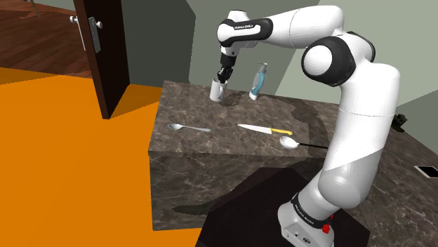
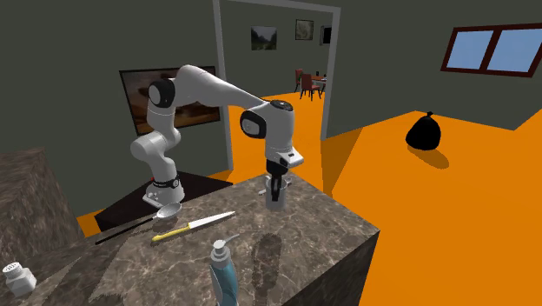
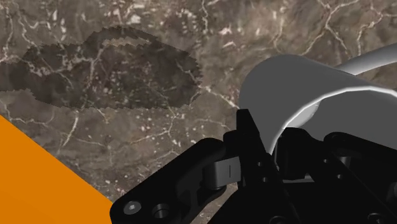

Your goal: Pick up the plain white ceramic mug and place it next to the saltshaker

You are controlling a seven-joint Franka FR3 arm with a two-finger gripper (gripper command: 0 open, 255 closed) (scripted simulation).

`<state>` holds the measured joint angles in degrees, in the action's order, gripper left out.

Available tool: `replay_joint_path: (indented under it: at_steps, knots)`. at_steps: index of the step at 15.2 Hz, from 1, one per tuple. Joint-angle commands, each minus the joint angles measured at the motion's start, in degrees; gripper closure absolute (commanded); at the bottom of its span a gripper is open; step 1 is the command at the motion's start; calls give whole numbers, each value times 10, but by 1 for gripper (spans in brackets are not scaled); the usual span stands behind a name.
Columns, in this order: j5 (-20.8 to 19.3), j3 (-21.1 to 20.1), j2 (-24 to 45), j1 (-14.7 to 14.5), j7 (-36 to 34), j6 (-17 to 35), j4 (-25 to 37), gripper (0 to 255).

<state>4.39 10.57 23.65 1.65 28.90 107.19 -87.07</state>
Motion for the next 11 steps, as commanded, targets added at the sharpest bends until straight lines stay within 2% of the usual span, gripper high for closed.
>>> replay_joint_path:
  at_steps: [1,11]
  knots:
    - [-1,1,-3,1,0,-15,12,255]
    - [-3,2,-9,3,-2,-89,80,255]
